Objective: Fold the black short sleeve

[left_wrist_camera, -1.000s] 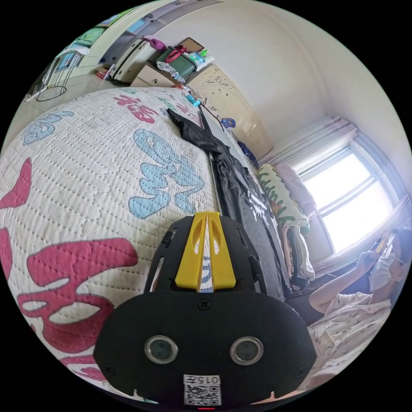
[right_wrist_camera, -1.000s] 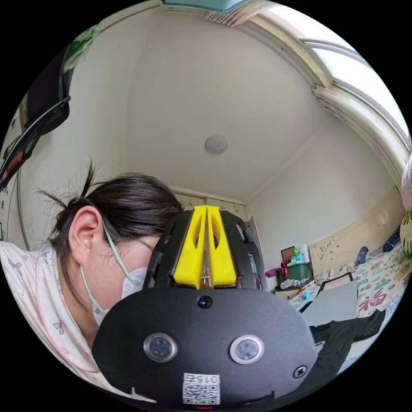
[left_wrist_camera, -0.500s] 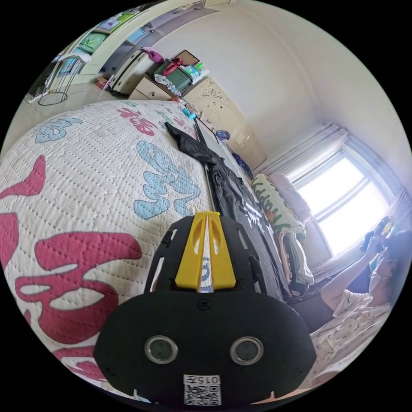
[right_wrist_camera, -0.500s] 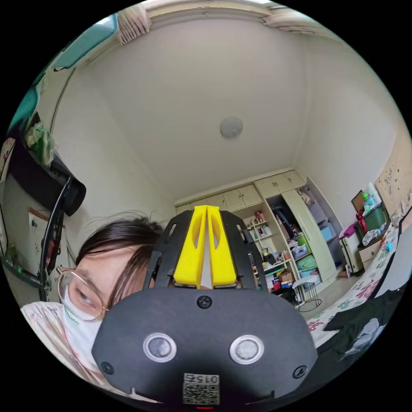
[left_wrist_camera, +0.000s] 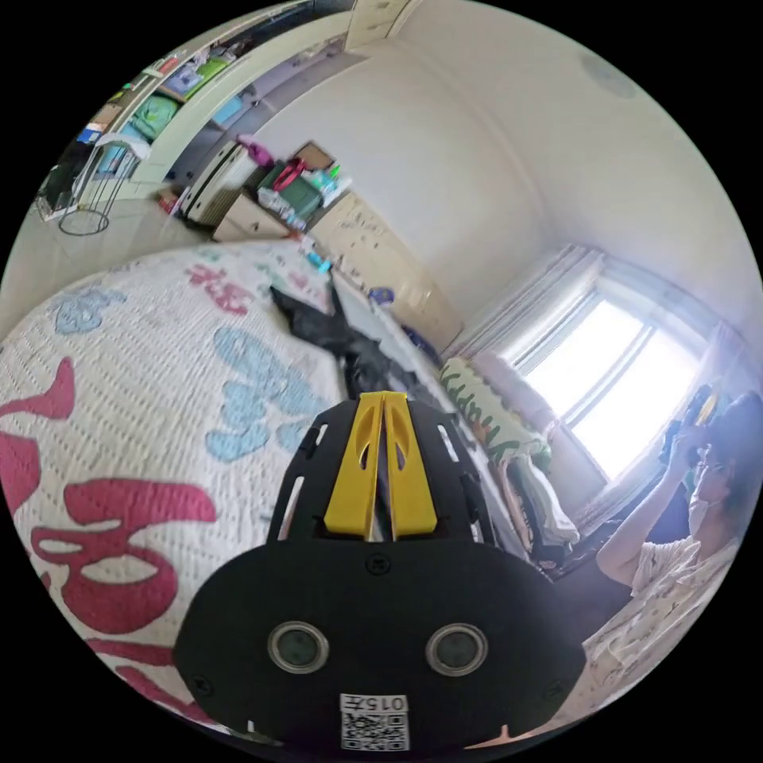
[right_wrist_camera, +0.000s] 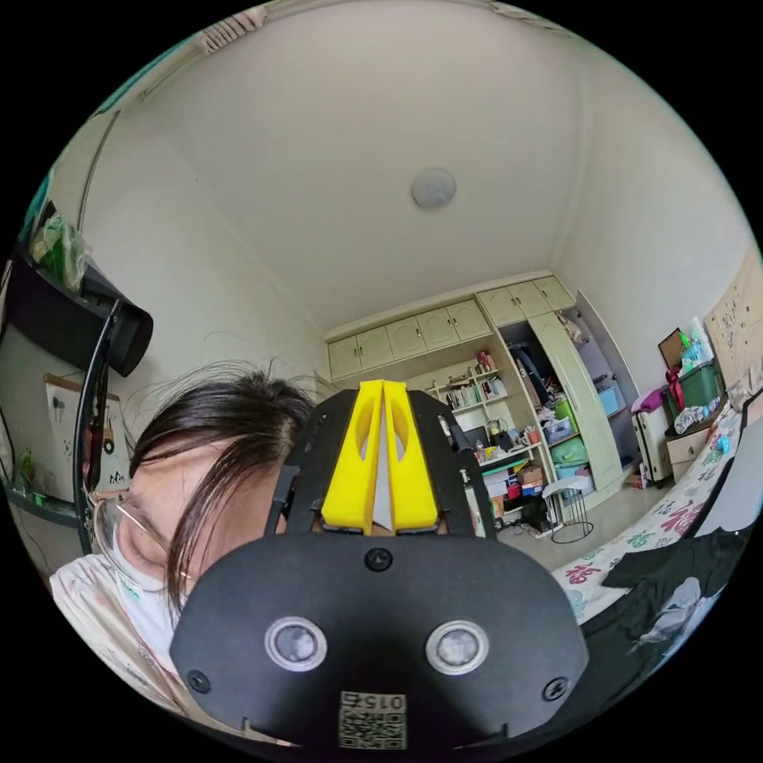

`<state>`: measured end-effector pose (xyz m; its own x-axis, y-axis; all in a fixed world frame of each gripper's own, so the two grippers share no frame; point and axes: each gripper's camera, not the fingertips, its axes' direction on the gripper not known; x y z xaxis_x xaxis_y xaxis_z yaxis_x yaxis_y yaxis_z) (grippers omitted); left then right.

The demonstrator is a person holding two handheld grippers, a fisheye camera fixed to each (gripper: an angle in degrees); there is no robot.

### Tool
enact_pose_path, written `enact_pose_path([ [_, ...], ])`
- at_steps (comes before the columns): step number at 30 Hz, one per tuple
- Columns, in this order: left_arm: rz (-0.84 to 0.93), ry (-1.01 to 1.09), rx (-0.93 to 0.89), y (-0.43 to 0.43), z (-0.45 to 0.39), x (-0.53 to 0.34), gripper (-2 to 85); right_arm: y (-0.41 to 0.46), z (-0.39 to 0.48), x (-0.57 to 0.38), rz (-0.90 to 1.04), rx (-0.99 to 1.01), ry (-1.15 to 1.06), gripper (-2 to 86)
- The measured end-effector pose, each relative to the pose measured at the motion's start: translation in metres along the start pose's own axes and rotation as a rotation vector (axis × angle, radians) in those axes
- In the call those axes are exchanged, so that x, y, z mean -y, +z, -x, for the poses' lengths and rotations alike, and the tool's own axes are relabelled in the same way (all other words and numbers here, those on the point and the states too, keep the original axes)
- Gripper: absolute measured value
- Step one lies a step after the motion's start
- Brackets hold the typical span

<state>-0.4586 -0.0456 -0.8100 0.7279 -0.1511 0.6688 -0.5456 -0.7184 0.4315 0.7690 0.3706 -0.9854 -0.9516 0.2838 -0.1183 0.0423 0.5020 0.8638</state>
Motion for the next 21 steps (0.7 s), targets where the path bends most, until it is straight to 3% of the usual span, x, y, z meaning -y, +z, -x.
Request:
enact_pose_path([
  [4, -0.204, 0.084, -0.129, -0.013, -0.027, 0.023, 2.4, -0.010, -0.048, -0.014, 0.014, -0.182, -0.043, -0.5],
  [9, -0.298, 0.148, -0.187, 0.006, -0.069, 0.072, 9.0, -0.096, -0.168, -0.046, 0.046, -0.692, 0.057, -0.5],
  [15, -0.233, 0.073, -0.274, 0.054, -0.061, 0.108, 9.7, -0.215, -0.280, -0.092, 0.026, -1.010, 0.322, -0.5],
  [17, -0.225, 0.002, -0.316, 0.066, -0.047, 0.114, 9.7, -0.239, -0.293, -0.101, -0.003, -1.097, 0.332, -0.5],
  [21, -0.221, -0.058, -0.333, 0.097, -0.018, 0.129, 9.6, -0.261, -0.339, -0.105, 0.116, -1.345, 0.307, -0.5],
])
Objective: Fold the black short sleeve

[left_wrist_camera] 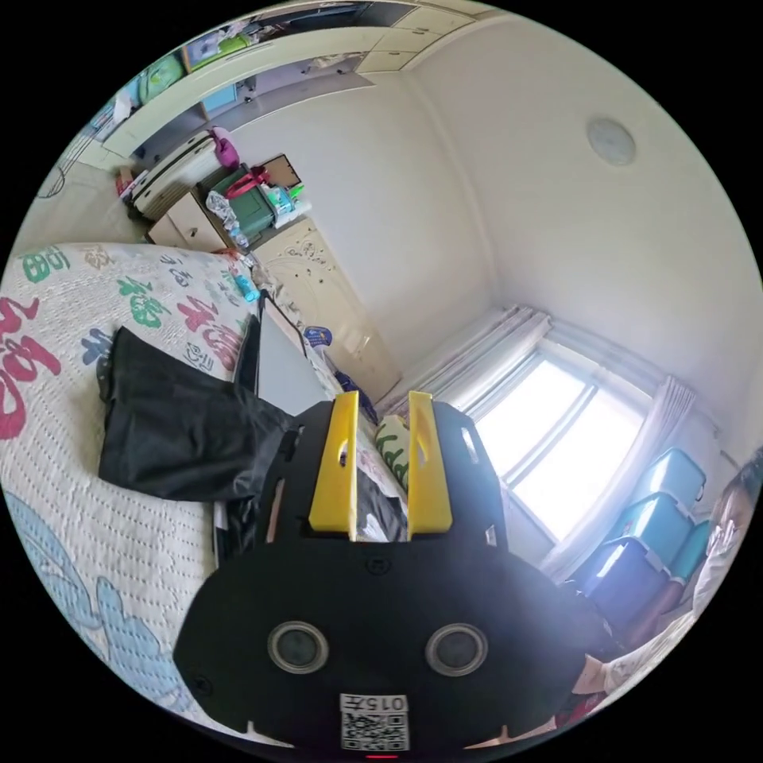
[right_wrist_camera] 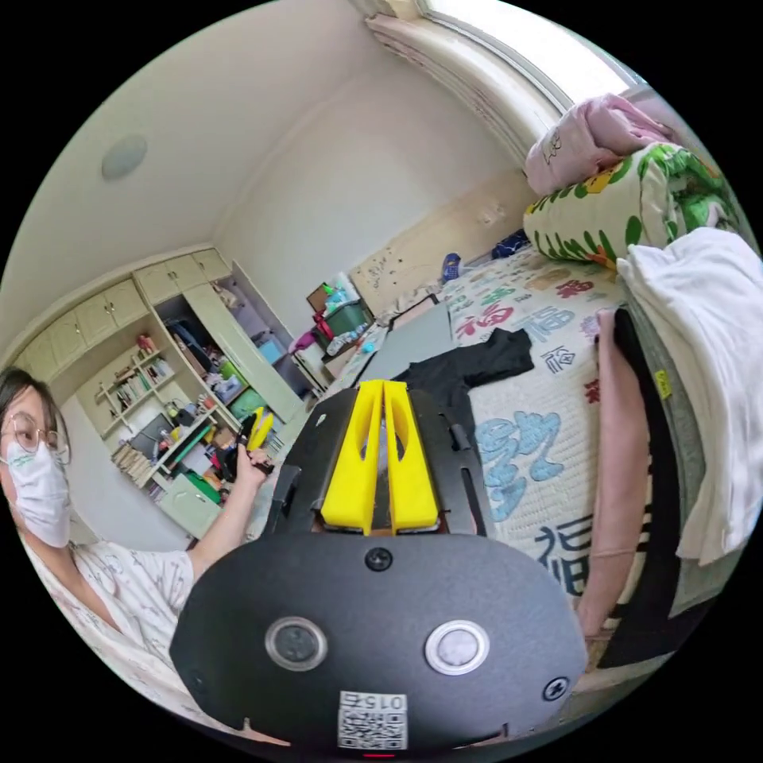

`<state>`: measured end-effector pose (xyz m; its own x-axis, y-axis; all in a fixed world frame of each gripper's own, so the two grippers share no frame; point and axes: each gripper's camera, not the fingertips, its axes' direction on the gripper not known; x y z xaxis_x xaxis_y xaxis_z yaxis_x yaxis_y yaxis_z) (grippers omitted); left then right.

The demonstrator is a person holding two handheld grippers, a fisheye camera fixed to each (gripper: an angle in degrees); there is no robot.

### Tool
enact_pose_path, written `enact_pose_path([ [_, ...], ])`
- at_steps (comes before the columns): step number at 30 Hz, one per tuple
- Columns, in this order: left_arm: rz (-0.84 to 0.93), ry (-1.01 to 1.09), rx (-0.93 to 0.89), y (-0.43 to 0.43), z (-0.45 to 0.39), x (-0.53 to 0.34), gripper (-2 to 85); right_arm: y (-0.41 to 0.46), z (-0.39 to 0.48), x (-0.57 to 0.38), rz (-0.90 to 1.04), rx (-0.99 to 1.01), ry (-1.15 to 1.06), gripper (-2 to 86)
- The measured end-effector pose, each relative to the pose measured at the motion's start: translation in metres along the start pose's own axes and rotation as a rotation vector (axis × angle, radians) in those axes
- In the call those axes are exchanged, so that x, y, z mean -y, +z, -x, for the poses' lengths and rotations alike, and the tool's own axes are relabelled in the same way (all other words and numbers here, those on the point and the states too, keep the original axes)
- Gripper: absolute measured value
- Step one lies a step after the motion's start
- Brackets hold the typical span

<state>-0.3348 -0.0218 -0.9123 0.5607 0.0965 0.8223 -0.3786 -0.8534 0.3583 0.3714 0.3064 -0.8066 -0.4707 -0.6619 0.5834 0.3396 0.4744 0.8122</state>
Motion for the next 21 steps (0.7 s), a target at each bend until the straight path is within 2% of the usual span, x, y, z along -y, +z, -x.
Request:
enact_pose_path([
  [5, 0.021, -0.052, -0.028, 0.012, 0.057, -0.006, 7.1, 0.091, -0.030, 0.034, 0.079, -0.067, -0.026, -0.5],
  [7, -0.050, 0.050, -0.012, 0.002, 0.055, -0.011, 6.9, 0.134, -0.035, 0.050, 0.087, -0.073, -0.079, -0.5],
  [11, -0.034, 0.147, -0.035, -0.012, 0.040, 0.002, 6.9, 0.253, -0.045, 0.090, 0.108, -0.032, -0.129, -0.5],
  [14, -0.033, 0.178, 0.035, -0.019, 0.033, 0.003, 6.9, 0.328, -0.052, 0.117, 0.131, 0.057, -0.093, -0.5],
  [17, -0.096, 0.360, 0.145, -0.018, 0.009, -0.011, 7.0, 0.374, -0.051, 0.133, 0.188, 0.065, -0.128, -0.5],
  [19, -0.039, 0.413, 0.172, -0.007, 0.002, -0.016, 7.6, 0.392, -0.052, 0.138, 0.248, 0.017, -0.167, -0.5],
  [21, 0.043, 0.431, 0.098, 0.002, 0.004, -0.015, 9.1, 0.405, -0.061, 0.147, 0.301, -0.034, -0.145, -0.6],
])
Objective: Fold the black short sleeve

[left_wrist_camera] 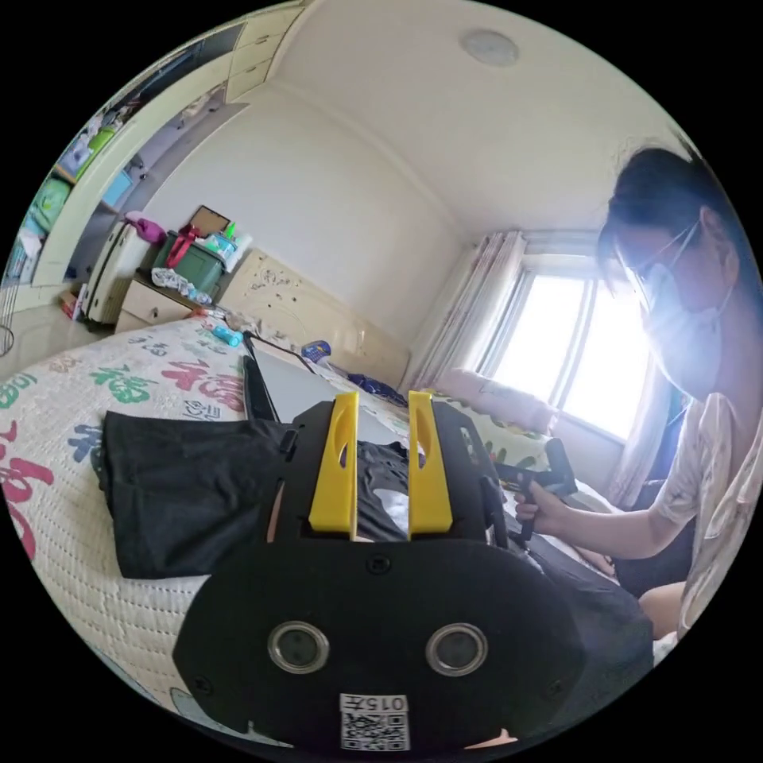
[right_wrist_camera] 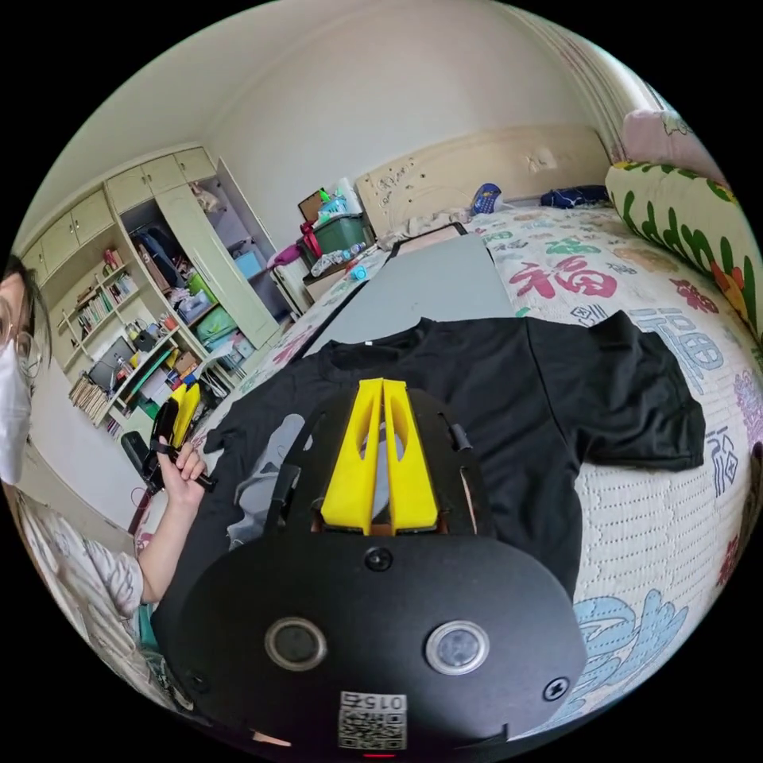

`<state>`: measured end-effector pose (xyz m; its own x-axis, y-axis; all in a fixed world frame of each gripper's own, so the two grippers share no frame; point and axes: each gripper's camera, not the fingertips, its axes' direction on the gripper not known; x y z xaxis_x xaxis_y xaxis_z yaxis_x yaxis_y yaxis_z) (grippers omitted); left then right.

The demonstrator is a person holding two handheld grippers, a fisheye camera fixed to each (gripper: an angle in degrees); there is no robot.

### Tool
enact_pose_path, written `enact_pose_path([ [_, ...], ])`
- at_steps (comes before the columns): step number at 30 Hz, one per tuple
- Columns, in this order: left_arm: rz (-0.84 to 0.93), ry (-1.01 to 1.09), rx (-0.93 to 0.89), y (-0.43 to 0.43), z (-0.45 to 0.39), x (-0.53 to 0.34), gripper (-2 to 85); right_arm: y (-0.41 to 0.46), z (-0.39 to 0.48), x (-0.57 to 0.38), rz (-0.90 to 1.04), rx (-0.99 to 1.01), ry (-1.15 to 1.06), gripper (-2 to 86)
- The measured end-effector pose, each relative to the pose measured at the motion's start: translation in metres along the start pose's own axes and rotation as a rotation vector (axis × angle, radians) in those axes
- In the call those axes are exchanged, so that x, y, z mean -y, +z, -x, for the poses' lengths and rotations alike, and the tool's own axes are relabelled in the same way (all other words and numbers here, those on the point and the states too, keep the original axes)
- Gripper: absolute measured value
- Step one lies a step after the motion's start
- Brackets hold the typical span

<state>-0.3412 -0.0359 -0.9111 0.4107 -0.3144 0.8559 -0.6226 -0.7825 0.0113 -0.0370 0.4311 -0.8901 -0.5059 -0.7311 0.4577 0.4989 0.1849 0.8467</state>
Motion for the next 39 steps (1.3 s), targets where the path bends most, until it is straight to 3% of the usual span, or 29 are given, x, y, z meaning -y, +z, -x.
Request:
enact_pose_path([
  [7, 0.007, -0.146, -0.066, -0.007, 0.027, -0.005, 9.7, 0.003, -0.025, 0.025, 0.133, -0.026, 0.084, -0.6],
  [13, 0.034, -0.146, -0.077, -0.012, 0.026, -0.006, 9.8, -0.020, -0.038, 0.033, 0.148, 0.126, 0.076, -0.5],
  [23, 0.071, 0.058, -0.008, -0.022, -0.014, -0.004, 9.7, -0.266, 0.025, 0.010, -0.214, 0.112, -0.268, -0.4],
  [27, 0.072, 0.171, 0.026, -0.027, -0.035, -0.003, 9.7, -0.376, 0.070, -0.055, -0.332, -0.062, -0.462, -0.2],
  [32, 0.057, 0.186, 0.001, -0.036, -0.042, 0.001, 9.5, -0.486, 0.088, -0.147, -0.387, -0.157, -0.440, 1.0],
  [39, -0.014, 0.169, -0.169, -0.069, -0.097, 0.036, 9.6, -0.590, 0.058, -0.242, -0.201, -0.218, -0.266, 7.3],
])
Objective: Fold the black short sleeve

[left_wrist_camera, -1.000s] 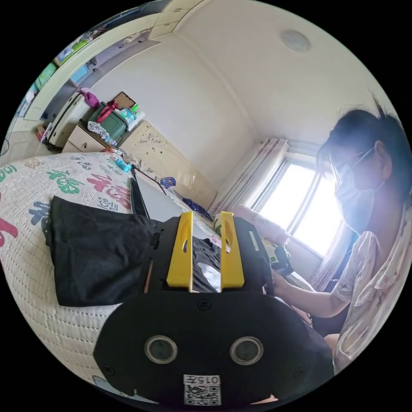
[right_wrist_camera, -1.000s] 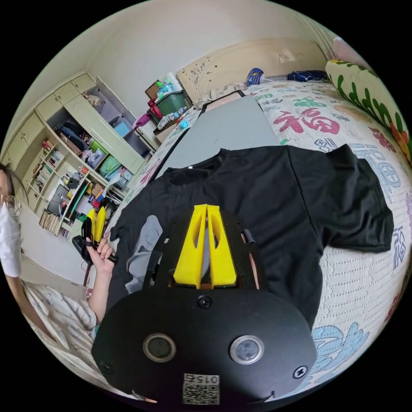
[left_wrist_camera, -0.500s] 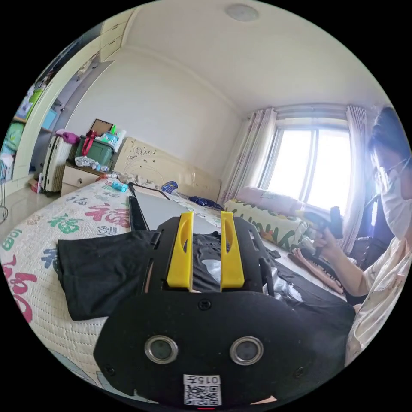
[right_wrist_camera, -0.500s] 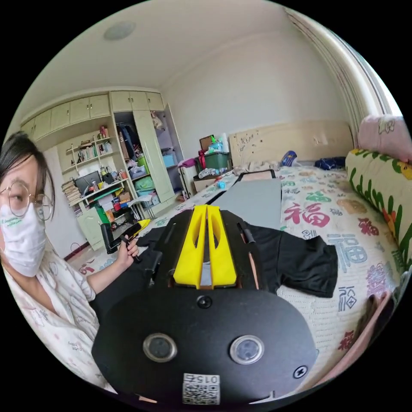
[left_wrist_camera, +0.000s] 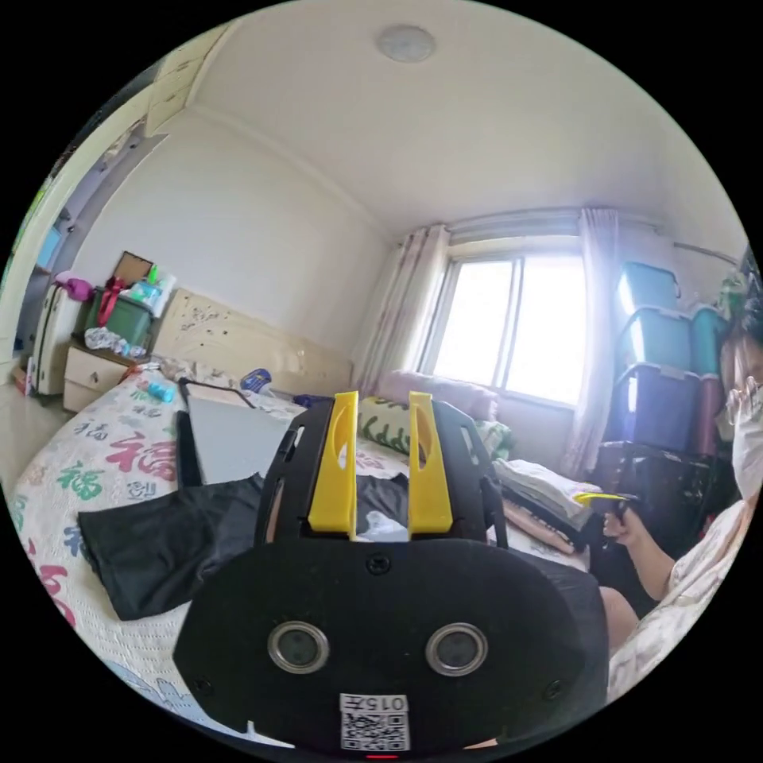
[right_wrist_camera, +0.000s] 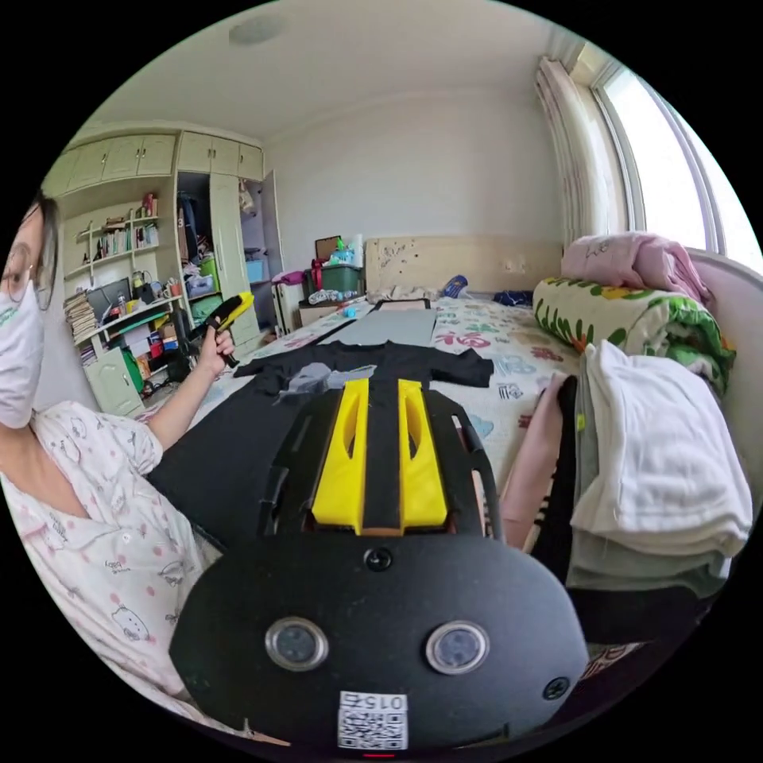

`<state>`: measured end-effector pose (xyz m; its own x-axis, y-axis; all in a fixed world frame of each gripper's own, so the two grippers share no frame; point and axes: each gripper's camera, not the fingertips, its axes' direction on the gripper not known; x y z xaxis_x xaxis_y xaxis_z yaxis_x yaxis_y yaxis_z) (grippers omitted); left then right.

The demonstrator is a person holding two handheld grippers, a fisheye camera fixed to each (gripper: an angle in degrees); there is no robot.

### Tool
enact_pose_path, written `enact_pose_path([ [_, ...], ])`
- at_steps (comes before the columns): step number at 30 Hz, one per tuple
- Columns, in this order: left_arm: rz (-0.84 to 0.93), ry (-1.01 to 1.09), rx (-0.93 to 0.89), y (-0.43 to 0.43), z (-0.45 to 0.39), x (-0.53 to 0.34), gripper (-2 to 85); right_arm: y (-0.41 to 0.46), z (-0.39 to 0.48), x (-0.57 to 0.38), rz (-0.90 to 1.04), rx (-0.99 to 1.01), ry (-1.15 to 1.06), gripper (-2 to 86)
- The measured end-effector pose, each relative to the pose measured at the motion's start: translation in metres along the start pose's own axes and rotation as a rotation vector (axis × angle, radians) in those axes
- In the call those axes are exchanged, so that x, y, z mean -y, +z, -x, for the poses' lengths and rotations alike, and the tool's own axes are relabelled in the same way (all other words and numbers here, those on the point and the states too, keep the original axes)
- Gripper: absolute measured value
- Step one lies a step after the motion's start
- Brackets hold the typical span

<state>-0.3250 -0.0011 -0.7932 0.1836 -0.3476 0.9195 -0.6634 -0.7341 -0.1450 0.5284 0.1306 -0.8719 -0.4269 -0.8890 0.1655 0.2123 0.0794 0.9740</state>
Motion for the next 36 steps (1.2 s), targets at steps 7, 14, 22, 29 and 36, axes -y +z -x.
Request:
enact_pose_path([
  [7, 0.344, 0.070, -0.277, -0.011, -0.113, 0.034, 10.5, -0.060, -0.040, -0.045, 0.167, 0.006, 0.117, 9.4],
  [14, 0.583, -0.079, 0.107, -0.112, -0.120, -0.018, 11.5, -0.069, -0.085, -0.058, 0.256, 0.178, 0.162, 10.4],
  [22, 0.748, -0.359, 0.316, -0.198, -0.133, -0.094, 14.3, -0.058, -0.112, -0.056, 0.364, 0.327, 0.119, 9.1],
  [29, 0.821, -0.375, 0.265, -0.218, -0.135, -0.104, 4.4, -0.048, -0.118, -0.054, 0.433, 0.400, 0.073, 1.4],
  [36, 0.893, -0.230, 0.121, -0.234, -0.154, -0.050, 1.1, -0.058, -0.120, -0.057, 0.446, 0.382, 0.052, -0.9],
])
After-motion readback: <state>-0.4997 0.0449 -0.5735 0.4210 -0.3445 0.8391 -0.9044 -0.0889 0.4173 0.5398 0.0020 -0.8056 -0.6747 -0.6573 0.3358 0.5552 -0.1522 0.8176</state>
